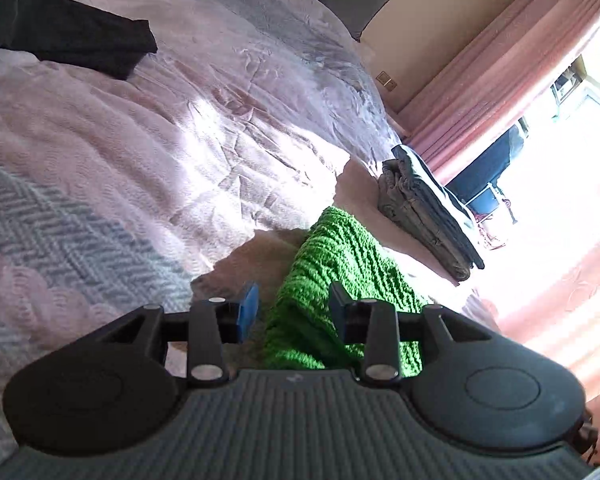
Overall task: Fold clothes
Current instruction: 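Grasp the folded green vest bundle with both grippers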
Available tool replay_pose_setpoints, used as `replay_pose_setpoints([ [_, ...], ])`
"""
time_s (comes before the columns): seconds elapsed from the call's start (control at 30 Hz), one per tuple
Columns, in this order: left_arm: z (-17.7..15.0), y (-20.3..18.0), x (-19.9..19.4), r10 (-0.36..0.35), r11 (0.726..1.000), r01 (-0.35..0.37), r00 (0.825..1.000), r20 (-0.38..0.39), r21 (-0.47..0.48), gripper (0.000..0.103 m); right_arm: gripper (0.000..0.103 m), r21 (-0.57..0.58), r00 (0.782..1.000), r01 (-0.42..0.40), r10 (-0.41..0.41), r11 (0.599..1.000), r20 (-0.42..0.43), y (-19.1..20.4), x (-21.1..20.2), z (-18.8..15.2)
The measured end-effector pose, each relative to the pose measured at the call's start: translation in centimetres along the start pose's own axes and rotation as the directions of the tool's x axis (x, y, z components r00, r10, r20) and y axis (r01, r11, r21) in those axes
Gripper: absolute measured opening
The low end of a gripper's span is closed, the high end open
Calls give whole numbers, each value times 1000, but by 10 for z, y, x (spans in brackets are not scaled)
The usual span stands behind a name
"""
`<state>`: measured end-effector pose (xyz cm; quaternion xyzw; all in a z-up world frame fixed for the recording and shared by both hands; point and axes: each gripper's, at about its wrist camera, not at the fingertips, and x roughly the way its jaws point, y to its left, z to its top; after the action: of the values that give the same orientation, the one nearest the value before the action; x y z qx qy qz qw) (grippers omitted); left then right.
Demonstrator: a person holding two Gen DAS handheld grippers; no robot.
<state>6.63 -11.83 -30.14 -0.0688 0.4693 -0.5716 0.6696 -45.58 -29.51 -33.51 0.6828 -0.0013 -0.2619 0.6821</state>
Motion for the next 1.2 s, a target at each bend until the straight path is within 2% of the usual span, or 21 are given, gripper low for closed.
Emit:
replay_pose_setpoints([
  [0.17,12,14,28,-15,998,11,998,-59,-60,43,53,40,999,45,-45,998,-4,-7,17,-12],
  [0.27,12,15,45,-35,998,29,995,-97,-62,43,53,20,997,72,-73,997,32,-5,24,-7],
  [0.3,11,15,51,-53,997,46,992,-113,-63,39,52,19,996,79,-79,997,36,-5,27,-5],
  [0.33,9,15,55,-71,996,64,989,-127,-66,36,37,16,996,85,-86,996,40,-4,29,-4],
  [0.37,7,16,58,-93,994,83,986,-135,-74,14,22,2,995,90,-90,996,45,-3,27,-7],
  [0.4,6,17,55,-117,991,107,985,-124,-83,12,9,-12,994,94,-93,995,50,-2,25,-10],
  [0.53,-3,16,23,-221,971,216,975,-40,-98,10,5,-68,992,113,-108,991,71,4,17,-20],
  [0.57,-7,15,15,-230,970,226,973,-27,-88,10,5,-82,991,118,-112,990,76,5,15,-23],
  [0.7,-24,17,16,-154,987,152,987,-43,-48,11,5,-138,987,137,-125,981,98,10,7,-33],
  [0.8,-27,14,3,-180,983,180,983,-15,-30,11,5,-178,984,152,-133,972,114,14,1,-41],
  [0.87,-30,17,9,-152,988,151,988,-36,-28,11,5,-205,982,166,-142,965,125,16,-2,-46],
  [0.97,-38,21,27,-71,997,71,993,-90,0,12,6,-237,964,263,-243,935,110,10,27,-42],
  [1.1,-35,19,19,-73,997,74,993,-87,2,15,7,-231,961,269,-244,935,133,12,30,-45],
  [1.13,-33,20,19,-75,997,75,993,-95,-10,17,22,-223,963,262,-238,939,127,13,27,-46],
  [1.17,-31,22,20,-80,997,77,992,-99,-30,21,31,-214,965,254,-232,943,122,13,23,-46],
  [1.2,-28,24,20,-87,995,82,991,-103,-56,24,49,-196,966,245,-222,950,133,14,16,-46],
])
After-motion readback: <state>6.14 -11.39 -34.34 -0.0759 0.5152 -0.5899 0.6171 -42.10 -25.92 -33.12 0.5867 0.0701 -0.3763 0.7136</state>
